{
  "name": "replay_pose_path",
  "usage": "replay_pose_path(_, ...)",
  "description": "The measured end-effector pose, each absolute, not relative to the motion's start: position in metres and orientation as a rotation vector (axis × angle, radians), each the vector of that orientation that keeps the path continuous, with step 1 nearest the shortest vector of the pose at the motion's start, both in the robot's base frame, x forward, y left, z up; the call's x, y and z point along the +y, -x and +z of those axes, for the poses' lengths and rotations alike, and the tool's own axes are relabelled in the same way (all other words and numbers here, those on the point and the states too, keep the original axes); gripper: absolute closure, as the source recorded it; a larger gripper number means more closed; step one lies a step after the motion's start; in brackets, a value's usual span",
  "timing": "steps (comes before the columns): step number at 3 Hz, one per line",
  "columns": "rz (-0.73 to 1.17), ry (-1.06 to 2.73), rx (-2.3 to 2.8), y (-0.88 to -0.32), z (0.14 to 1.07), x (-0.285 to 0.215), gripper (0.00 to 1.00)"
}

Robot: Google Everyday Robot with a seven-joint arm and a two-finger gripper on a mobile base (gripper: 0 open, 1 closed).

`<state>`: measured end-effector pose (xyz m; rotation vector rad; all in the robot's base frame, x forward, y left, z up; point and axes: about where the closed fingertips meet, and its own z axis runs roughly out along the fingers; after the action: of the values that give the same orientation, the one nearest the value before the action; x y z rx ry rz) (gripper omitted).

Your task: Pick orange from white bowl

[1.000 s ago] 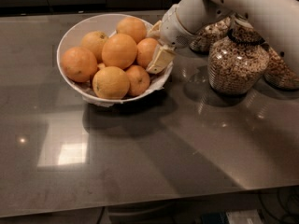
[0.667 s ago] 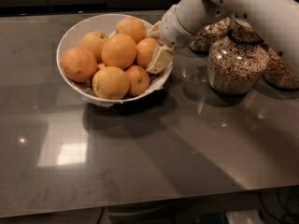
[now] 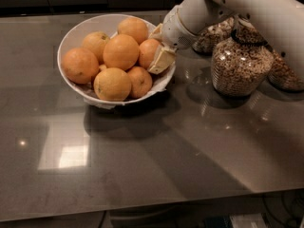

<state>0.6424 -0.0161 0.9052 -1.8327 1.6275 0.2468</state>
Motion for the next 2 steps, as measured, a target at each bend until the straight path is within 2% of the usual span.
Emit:
replay_pose_path(1, 0.247, 1.832, 1.627, -0.6424, 0.9052, -0.016, 0.97)
replay_pose_path(2, 0.261, 1.827, 1.625, -0.6415, 0.9058, -0.0145, 1.0)
